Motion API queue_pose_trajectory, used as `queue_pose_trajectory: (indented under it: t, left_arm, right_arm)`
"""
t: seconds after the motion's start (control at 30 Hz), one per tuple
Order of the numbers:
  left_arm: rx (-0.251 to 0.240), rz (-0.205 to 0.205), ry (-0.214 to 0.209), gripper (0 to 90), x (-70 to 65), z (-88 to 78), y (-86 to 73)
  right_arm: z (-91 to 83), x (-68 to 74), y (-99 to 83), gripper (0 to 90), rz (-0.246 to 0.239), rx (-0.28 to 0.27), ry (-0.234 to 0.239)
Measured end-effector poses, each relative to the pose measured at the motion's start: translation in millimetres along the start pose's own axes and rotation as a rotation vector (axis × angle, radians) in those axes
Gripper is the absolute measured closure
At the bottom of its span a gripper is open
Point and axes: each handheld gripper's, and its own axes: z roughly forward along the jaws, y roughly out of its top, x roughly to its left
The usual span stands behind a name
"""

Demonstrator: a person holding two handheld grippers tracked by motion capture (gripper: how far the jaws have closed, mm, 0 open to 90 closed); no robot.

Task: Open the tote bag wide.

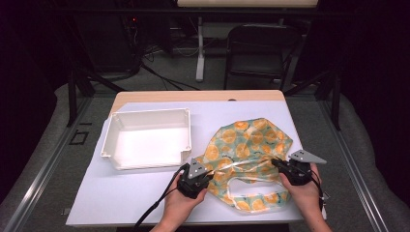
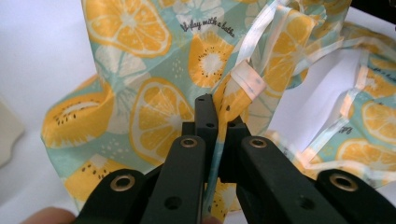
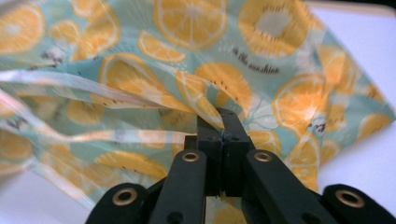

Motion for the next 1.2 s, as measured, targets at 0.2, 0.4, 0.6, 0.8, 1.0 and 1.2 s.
queue_pose_trajectory:
  t: [0.2,0.4,0.6,0.8,1.0,1.2]
  left_arm:
    - [-0.053,-0.011,-0.015,90.0,8.1,-10.2,19.2]
    - [-0.123,-0.05,-0.001,90.0,33.0,-18.3,57.5]
    - [-0.134,-0.073,0.022,90.0,55.2,-12.7,84.5]
    - [-0.15,-0.091,0.034,90.0,69.9,-7.8,100.0]
    - [-0.177,-0.119,0.037,90.0,78.4,-3.6,111.7]
    - [-0.204,-0.13,0.048,90.0,84.9,-3.9,119.1]
  right_arm:
    - [-12.2,-0.7,15.5,90.0,0.024,-0.075,0.014]
    - [-11.7,-4.8,46.1,90.0,0.01,-0.142,0.024]
    - [2.8,-10.9,73.7,90.0,0.012,-0.184,0.005]
    - [14.0,-17.4,91.7,90.0,0.017,-0.195,0.001]
    - [22.8,-24.6,111.1,90.0,0.025,-0.203,-0.001]
    - [28.1,-27.7,125.2,90.0,0.031,-0.21,0.0]
